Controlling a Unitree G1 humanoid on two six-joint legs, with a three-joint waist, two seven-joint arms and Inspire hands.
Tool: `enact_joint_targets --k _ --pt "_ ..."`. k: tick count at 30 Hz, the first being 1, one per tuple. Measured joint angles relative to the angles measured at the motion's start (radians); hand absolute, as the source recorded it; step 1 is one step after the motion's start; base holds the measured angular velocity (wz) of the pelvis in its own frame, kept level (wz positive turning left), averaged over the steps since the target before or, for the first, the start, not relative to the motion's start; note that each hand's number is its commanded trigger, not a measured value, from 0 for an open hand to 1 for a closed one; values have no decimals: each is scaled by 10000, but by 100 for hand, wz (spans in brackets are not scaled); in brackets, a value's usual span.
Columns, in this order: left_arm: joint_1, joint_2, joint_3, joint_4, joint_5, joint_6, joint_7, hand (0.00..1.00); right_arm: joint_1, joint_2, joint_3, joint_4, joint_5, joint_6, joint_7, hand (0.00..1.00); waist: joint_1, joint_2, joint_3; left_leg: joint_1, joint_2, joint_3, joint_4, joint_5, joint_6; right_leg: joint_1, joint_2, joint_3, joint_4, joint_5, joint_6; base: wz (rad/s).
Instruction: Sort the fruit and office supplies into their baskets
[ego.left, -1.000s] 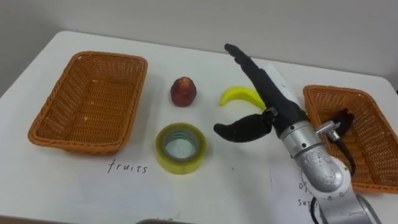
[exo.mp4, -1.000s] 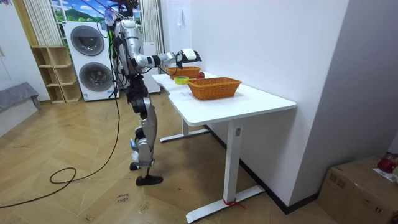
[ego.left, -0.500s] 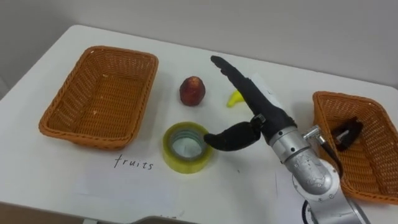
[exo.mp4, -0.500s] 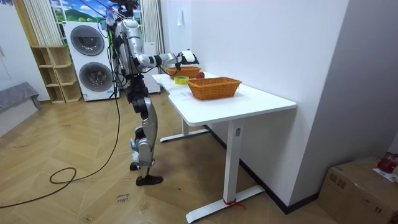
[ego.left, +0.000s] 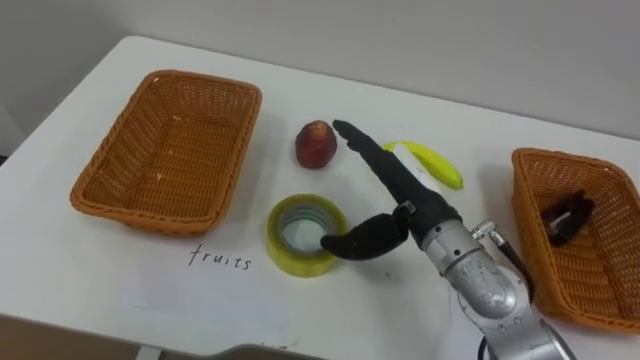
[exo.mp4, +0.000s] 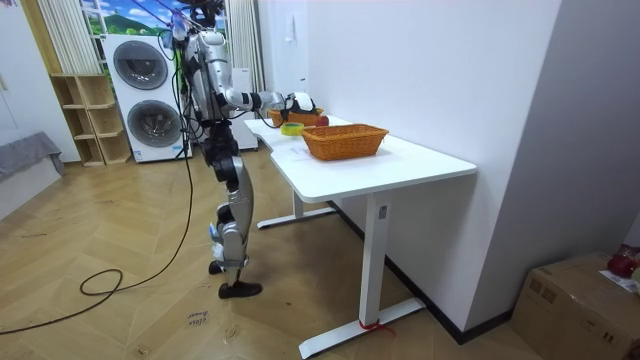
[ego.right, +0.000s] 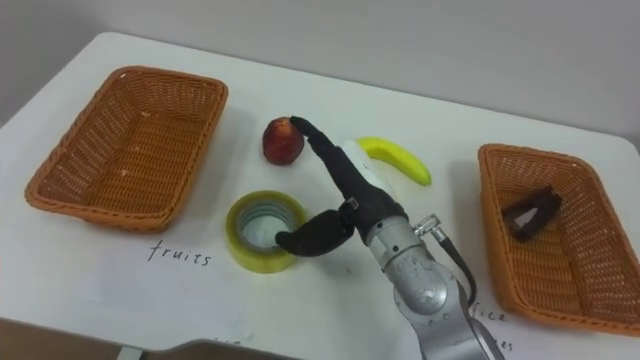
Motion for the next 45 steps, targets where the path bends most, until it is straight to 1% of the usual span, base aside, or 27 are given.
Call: enact_joint_targets --k 4,8,13,16,18,21,25,30,36,39,42,45 --pt "-14 -1 4 5 3 133 -19 0 -3 23 357 65 -402 3 -36 0 37 11 7 -3 1 6 -21 0 0 -18 12 -14 -7 0 0 0" --pt "-53 0 6 5 6 135 -19 0 -3 25 675 128 -778 85 -6 0 44 16 8 -4 2 3 -22 0 0 -18 4 -52 -12 0 0 0" --pt "-106 1 4 6 6 138 -19 0 -18 34 681 157 -865 108 29 0 48 31 3 -3 5 2 -16 0 0 -16 1 -59 -19 0 0 0" --pt "-139 3 3 77 9 147 -17 0 -71 149 684 328 -862 118 29 0 36 54 -11 6 7 28 4 1 -1 -15 1 -51 -19 0 0 0" --pt "-134 2 3 79 11 157 -16 0 -93 218 683 376 -867 203 27 0 34 58 -11 5 8 30 4 1 -2 -15 3 -46 -20 0 -1 0" --pt "-124 -3 3 78 13 230 -15 0 -93 283 686 386 -915 223 28 0 43 70 -11 4 7 24 -8 1 -2 -12 4 -49 -15 1 -1 0" --pt "-116 -4 3 77 14 357 -11 0 -93 328 687 387 -943 399 28 0 45 134 -36 5 3 23 -5 1 -2 -10 3 -51 -13 1 -2 0" --pt "-116 -9 2 76 15 361 5 0 -93 353 689 389 -938 408 30 0 46 235 -43 5 5 26 -4 1 -2 -11 1 -57 -14 1 -2 0" --pt "-110 -13 0 77 14 357 26 0 -168 372 683 538 -928 403 -47 0 48 236 -45 16 3 20 43 2 -2 -13 -2 -63 -15 1 -2 0" --pt "-10 -48 13 80 16 308 71 0 -330 370 654 750 -922 401 -163 0 73 233 -47 20 2 51 55 2 -2 -12 -7 -49 -13 1 -2 0" --pt "17 -156 31 134 16 302 218 0 -372 425 655 745 -917 396 -224 0 93 235 -46 19 3 73 55 2 -2 -15 -7 -44 -16 1 -2 0" --pt "5 -209 30 120 21 293 233 0 -493 426 653 656 -845 396 -321 0 206 239 -46 15 6 85 40 2 -2 -22 -3 -39 -20 1 -2 0"
